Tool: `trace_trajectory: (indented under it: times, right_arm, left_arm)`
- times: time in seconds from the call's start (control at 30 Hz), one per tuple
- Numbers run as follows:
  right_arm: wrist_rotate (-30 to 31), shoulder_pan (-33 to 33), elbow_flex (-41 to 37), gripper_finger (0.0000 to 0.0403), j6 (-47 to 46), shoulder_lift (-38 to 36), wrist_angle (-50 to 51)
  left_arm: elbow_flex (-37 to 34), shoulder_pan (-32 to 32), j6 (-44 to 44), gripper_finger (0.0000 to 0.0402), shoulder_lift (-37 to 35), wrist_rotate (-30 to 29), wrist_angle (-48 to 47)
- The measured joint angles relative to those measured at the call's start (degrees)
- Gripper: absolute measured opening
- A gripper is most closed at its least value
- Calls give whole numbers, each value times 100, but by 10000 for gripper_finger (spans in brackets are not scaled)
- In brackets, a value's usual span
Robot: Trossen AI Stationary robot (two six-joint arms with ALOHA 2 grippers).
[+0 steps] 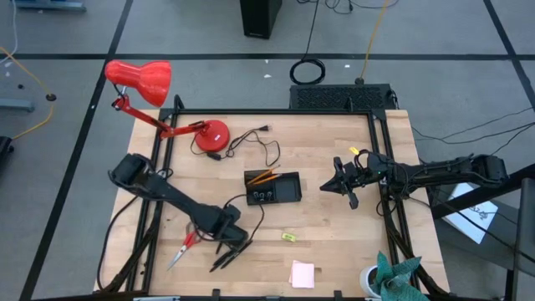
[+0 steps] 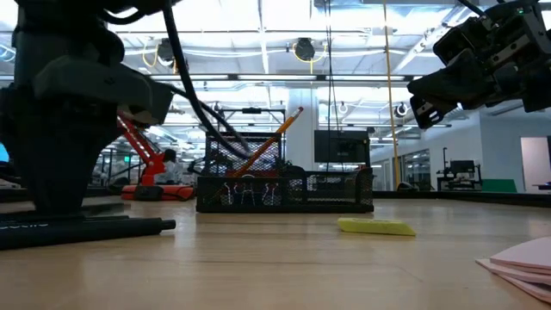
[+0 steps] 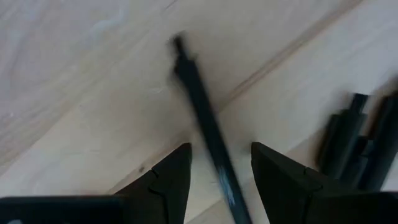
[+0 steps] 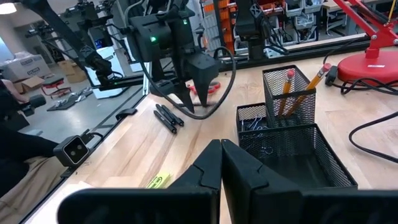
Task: Pick and place office supplies into organizer
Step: Put the black pen into the desk organizer
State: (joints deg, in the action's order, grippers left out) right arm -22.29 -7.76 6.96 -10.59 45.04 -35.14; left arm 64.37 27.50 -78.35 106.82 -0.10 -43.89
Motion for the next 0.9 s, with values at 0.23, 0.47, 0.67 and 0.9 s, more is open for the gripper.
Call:
trace_trajectory:
  times: [0.23,0.47,0.67,0.9]
  right_arm:
    - [1,-1,0,4,90,0,-17]
    - [1,-1,0,4,83,-1,-22]
    - [1,-1,0,4,81,-2,-20]
    - [-1,-1,0,4,79,-2,-17]
  left_arm:
    - [25,-126,326,171,316,225,-102]
    - [41,-118,777,89,421,65,-206]
    - [162,-63,1158,17,410,-257,-330]
    - [385,102,1877,45,430,-1388,-272]
